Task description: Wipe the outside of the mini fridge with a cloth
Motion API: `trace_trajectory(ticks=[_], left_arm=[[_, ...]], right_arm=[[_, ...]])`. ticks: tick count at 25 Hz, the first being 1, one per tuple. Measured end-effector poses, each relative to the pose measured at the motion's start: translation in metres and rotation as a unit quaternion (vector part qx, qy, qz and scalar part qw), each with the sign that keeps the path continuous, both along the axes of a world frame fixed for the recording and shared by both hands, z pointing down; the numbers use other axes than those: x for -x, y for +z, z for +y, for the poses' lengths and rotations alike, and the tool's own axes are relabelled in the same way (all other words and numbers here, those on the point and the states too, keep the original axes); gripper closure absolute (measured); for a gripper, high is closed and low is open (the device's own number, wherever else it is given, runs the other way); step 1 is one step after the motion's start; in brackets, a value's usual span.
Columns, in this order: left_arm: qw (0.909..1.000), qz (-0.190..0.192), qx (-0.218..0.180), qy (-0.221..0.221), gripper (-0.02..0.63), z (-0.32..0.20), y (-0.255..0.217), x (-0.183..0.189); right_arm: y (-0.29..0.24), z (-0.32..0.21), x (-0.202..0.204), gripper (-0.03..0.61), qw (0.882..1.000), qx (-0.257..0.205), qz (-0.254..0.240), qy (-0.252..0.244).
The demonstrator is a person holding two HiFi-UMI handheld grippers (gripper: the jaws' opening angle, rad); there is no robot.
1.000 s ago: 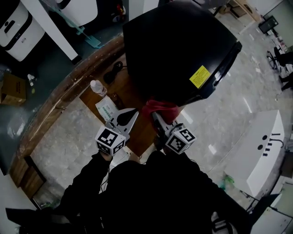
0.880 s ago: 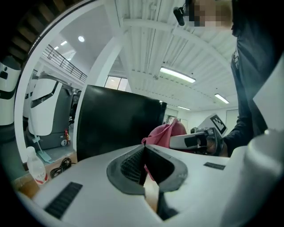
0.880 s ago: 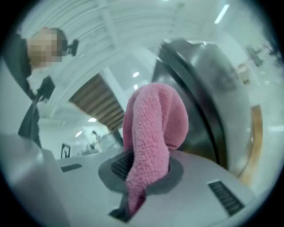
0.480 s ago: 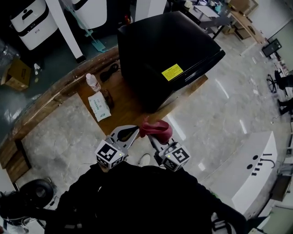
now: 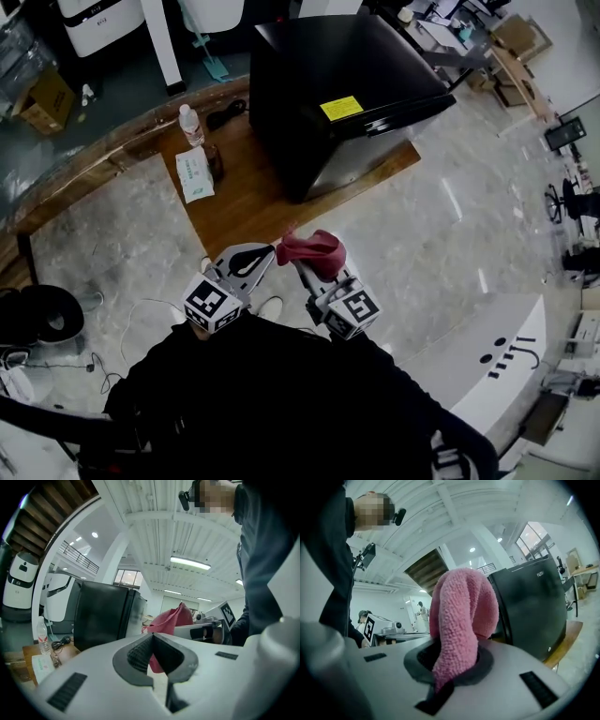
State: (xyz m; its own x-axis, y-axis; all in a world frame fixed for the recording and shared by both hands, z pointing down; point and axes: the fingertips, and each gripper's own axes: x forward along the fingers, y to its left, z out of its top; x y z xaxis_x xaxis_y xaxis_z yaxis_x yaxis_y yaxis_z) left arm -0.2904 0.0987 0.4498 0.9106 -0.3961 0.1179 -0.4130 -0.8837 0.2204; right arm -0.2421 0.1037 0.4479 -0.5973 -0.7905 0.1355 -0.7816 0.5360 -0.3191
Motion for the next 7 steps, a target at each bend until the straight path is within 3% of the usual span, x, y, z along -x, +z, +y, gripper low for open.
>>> trace_trajectory(ticks=[7], left_arm=[[0.9999, -0.008, -0.006, 0.006, 0.607, 0.035, 0.003, -0.001]], right_arm=[[-0.001, 0.033, -0.001, 0.551, 1.000, -0.014, 0.001, -0.001]])
